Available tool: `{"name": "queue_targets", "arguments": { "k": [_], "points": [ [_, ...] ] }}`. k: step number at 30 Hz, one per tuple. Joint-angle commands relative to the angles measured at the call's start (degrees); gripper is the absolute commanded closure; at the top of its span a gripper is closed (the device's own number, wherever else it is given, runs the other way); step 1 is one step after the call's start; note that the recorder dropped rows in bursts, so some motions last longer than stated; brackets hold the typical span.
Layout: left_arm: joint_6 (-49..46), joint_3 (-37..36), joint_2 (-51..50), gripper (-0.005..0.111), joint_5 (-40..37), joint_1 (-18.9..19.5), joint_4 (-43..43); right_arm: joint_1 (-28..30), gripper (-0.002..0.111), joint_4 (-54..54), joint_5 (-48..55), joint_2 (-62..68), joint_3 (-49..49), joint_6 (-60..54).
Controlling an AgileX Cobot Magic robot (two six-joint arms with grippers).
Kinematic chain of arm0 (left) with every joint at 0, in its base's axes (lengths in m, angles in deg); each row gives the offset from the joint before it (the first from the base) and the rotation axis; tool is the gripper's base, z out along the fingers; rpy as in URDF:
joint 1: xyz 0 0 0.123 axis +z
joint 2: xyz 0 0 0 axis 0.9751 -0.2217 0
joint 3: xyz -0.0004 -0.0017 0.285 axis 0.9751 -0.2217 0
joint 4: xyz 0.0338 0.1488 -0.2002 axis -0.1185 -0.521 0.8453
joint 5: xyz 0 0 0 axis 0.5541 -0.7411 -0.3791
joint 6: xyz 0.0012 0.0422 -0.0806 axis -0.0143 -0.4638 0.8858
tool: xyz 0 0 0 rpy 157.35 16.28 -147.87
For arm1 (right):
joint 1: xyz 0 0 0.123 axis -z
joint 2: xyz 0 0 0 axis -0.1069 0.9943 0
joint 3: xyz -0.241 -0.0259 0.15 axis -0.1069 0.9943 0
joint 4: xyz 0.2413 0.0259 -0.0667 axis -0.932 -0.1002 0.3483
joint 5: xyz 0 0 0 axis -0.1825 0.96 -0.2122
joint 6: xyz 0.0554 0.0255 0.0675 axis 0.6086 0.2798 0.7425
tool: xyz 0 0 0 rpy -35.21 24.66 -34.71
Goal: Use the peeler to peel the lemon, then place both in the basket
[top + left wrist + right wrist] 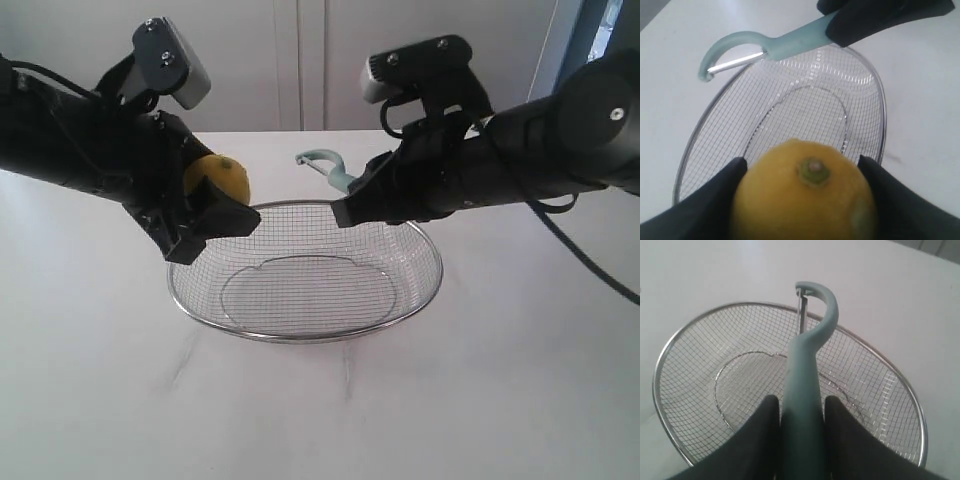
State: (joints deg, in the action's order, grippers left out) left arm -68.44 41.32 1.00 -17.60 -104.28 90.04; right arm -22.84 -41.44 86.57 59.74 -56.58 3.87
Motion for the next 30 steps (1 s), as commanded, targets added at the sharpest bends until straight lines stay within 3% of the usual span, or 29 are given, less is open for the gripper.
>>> {"name": "queue_targets", "arguments": {
  "k": [1, 7, 12, 20, 30],
  "points": [
    [10.4, 0.3, 1.6, 0.107, -2.5, 1.4, -7.1, 2.0, 0.108, -0.1, -1.0, 3.6, -0.1, 1.4],
    [15.6, 0.3, 4.5, 0.107, -11.3, 1.9, -12.1, 2.5, 0.108, -0.4, -1.3, 6.5, -0.1, 1.4],
    [15.7, 0.3, 5.1, 0.107, -12.3, 1.9, -13.1, 2.5, 0.108, -0.5, -2.4, 8.8, -0.1, 2.4],
    [38.3, 0.3, 5.1, 0.107, -11.9, 1.9, -36.0, 2.5, 0.108, -0.5, -2.5, 11.5, -0.1, 3.9],
    [39.2, 0.3, 5.1, 0.107, -12.9, 1.9, -36.8, 2.5, 0.108, -0.5, -4.6, 14.7, -0.1, 3.9]
  ]
}}
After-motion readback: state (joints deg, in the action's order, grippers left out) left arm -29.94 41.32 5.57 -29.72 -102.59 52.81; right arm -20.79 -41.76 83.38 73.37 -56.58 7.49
